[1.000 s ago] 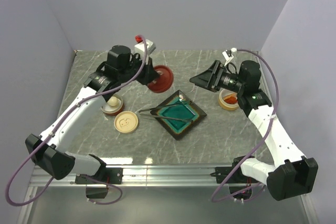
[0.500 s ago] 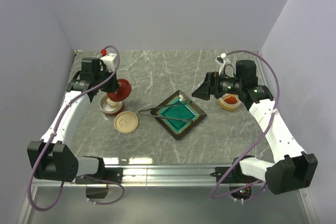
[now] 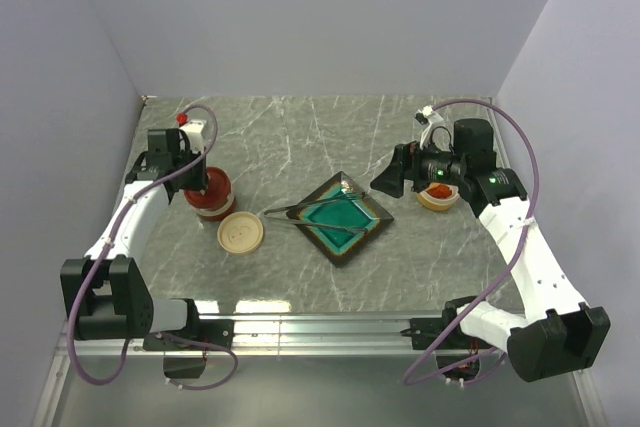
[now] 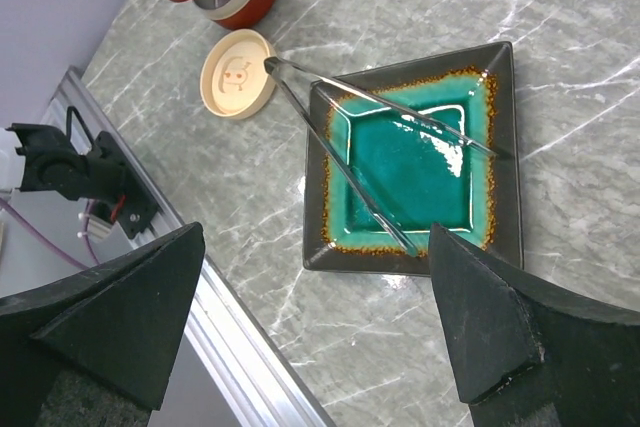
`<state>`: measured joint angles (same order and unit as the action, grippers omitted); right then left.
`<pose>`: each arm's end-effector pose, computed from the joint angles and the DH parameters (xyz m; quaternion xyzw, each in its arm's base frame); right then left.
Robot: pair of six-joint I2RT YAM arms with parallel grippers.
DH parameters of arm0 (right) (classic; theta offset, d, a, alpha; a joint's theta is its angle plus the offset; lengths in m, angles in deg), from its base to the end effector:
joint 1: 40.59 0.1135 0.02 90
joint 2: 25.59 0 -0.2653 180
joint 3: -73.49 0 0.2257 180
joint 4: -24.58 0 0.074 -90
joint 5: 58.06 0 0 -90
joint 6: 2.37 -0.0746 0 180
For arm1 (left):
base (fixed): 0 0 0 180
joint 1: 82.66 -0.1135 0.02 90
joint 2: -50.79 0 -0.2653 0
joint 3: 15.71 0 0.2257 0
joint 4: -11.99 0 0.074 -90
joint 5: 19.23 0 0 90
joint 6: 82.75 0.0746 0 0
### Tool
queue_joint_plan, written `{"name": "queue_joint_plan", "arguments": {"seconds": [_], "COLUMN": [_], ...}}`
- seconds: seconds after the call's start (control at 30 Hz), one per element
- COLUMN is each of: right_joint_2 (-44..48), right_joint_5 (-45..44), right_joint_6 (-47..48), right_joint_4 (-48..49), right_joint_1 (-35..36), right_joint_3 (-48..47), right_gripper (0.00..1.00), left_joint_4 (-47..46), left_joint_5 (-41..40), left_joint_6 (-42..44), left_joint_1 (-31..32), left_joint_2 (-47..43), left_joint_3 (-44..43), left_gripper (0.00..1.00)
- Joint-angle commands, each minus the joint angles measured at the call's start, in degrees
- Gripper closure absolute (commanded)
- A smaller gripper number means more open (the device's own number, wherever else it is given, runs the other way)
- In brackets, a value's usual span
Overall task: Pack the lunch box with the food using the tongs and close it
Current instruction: Put the lid back on the lunch box
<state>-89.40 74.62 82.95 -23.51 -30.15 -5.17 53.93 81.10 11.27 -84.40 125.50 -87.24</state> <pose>0.2159 0.0912 0.3388 -0.2139 0.8098 0.3756 0.3968 0.2797 -0.0049 0.2524 0.0527 0.9197 -0.0640 0.3839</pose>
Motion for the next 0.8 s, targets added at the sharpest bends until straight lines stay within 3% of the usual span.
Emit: {"name": "queue_joint_plan", "arguments": {"seconds": [0.0, 0.77], "right_joint_2": [1.1, 0.0], "right_joint_5": [-0.8, -0.1], "right_joint_6": [1.1, 0.4], "right_joint_4": [0.6, 1.1], "right_joint_1": [-0.4, -0.4], "right_joint_3": [-0.2, 0.0], "right_gripper": [0.01, 0.0], "left_joint_4": [-5.6, -9.3], "left_joint_5": [-2.0, -2.3], "left_joint_6": [1.4, 0.5], "left_joint_1": [-0.2, -0.1], "left_joint_2": [1.3, 6.2], "left_joint_3": [0.9, 4.0], "left_gripper": [1.0, 1.0]}}
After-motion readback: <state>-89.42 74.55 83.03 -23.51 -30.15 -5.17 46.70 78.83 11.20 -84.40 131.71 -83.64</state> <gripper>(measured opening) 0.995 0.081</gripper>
